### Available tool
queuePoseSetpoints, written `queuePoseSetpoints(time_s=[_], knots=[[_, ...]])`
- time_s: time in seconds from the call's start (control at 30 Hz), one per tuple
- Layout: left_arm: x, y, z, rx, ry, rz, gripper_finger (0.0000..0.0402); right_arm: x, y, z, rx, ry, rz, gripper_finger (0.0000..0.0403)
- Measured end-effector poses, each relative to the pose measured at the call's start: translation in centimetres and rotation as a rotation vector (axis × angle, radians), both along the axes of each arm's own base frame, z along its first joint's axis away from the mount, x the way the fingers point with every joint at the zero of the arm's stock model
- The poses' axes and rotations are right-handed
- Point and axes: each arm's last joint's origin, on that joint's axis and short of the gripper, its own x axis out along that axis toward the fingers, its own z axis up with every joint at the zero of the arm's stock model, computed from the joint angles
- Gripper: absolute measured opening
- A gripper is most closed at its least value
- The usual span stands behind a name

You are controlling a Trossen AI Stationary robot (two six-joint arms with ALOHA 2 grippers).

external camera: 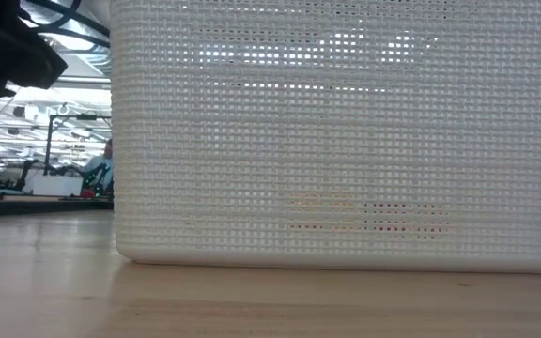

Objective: Pick & place medical supplies in basket/bin
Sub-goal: Put the pink pill bottle into the white bin

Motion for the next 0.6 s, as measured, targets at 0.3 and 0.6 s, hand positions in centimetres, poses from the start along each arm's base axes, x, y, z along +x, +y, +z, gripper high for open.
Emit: queuePoseSetpoints(time_s=[0.3, 0.6], knots=[[0.3, -0.4, -2.0, 0.006, 0.104, 0.002, 0.0269, 0.0, 0.0, 0.0, 0.0, 0.0, 0.0, 0.0282], [0.6, -0.7, -3.9, 0.003, 0.19, -0.02, 0.0268, 0.0, 0.0, 0.0, 0.002, -0.001, -0.002, 0.0282]])
